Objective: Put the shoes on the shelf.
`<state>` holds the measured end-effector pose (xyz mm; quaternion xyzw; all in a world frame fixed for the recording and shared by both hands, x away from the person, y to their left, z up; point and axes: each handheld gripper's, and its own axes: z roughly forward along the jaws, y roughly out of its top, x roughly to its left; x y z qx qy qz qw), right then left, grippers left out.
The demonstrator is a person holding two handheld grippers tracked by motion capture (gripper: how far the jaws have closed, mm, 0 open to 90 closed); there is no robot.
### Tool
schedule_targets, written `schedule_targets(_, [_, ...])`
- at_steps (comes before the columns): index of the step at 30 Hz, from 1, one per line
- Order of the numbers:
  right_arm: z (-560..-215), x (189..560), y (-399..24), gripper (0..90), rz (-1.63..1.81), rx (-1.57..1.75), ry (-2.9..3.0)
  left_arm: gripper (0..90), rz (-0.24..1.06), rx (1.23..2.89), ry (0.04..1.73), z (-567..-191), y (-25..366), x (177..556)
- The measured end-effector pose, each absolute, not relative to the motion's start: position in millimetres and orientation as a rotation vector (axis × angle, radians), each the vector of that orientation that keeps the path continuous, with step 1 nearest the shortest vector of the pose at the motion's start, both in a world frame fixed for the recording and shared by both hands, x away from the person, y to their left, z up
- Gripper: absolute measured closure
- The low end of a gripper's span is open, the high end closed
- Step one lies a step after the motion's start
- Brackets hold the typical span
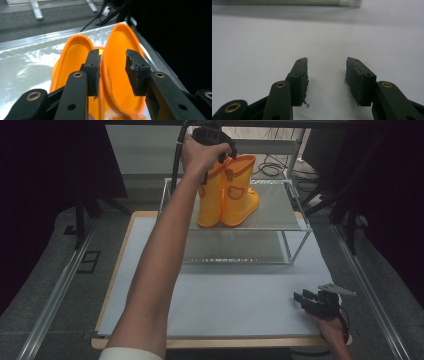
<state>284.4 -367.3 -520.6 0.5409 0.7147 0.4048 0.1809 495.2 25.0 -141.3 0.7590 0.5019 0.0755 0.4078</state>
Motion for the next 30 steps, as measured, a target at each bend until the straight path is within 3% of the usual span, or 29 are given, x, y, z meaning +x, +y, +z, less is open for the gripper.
schedule_targets(5, [-521, 284, -367, 51.7, 1.14, 1.525, 2.018, 68.2, 0.195, 1.929, 1.172, -132, 42, 477])
schedule_targets(16, [-520, 284, -366, 51.6, 1.137, 1.528, 2.014, 88.9, 0.219, 1.942, 1.084, -129, 87, 436])
schedule_targets(30, [-521, 284, -366, 51.3, 1.135, 1.529, 2.009, 90.0, 0.191, 2.007, 1.071, -164, 122, 410])
